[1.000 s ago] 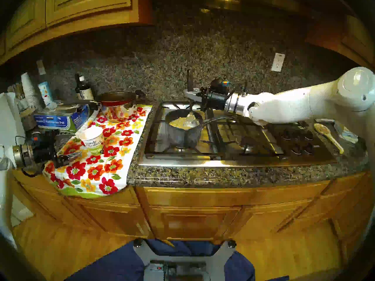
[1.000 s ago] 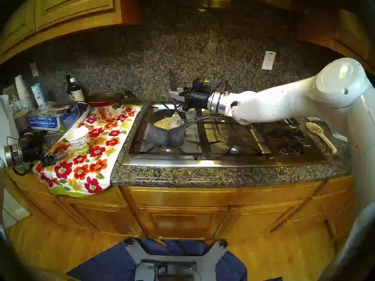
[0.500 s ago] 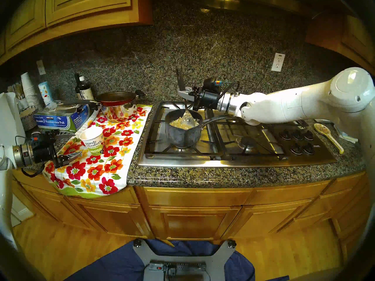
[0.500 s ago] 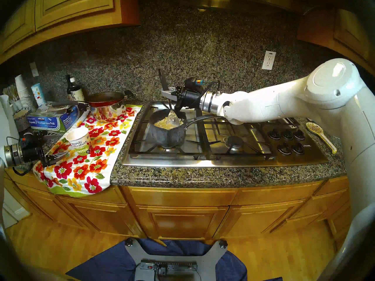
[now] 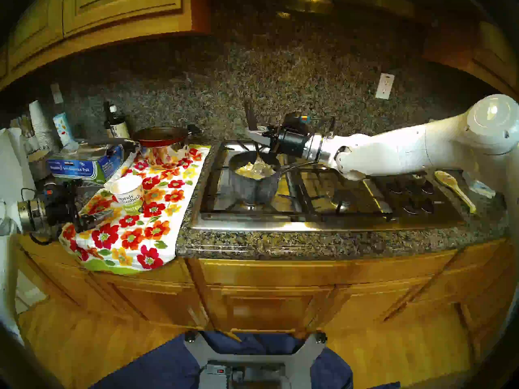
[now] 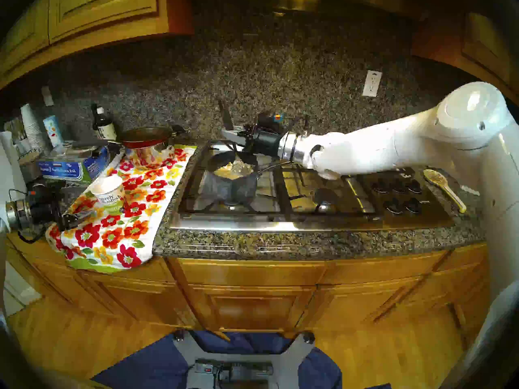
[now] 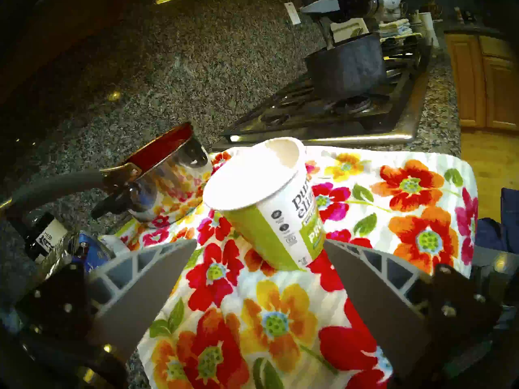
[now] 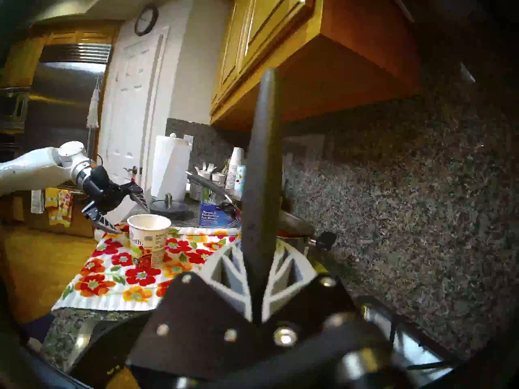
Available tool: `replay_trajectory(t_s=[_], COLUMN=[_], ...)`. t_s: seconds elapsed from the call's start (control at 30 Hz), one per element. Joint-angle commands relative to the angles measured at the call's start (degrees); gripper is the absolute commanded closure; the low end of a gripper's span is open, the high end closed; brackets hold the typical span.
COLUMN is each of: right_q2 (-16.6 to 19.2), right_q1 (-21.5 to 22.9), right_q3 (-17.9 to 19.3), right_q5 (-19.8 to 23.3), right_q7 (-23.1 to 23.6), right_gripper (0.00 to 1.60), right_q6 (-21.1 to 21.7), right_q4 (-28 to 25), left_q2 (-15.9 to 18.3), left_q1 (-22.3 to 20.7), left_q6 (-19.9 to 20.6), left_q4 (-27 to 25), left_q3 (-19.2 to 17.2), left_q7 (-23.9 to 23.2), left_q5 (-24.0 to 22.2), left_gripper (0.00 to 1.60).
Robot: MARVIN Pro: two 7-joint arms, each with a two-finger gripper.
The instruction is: Pour oats into pot and stir with a spoon
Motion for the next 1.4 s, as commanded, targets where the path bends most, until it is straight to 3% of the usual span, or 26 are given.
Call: replay_trajectory(t_s=[0.0, 0.57, 1.37], right_q2=[-1.0, -5.22, -8.47], right_q1=[0.28, -5.61, -9.76], right_q3=[1.37, 5.4, 5.84], right_q5=[1.3, 6.08, 7.88], right_q7=[0.83, 6.26, 9.97], right_gripper=[1.6, 1.6, 1.6], right_q6=[2.78, 12.18, 19.28], right_q4=[3.8, 12.59, 24.1], left_q2=[0.8, 0.8, 0.8], left_q1=[-0.97, -0.96, -0.96], left_q6=[0.09, 0.1, 0.09], left_q4=[-0.84, -0.85, -0.84], left_q3=[-1.26, -1.27, -1.26], left_q7=[0.0, -0.01, 0.0], left_q5=[-0.81, -0.82, -0.81], left_gripper=[0.0, 0.0, 0.0])
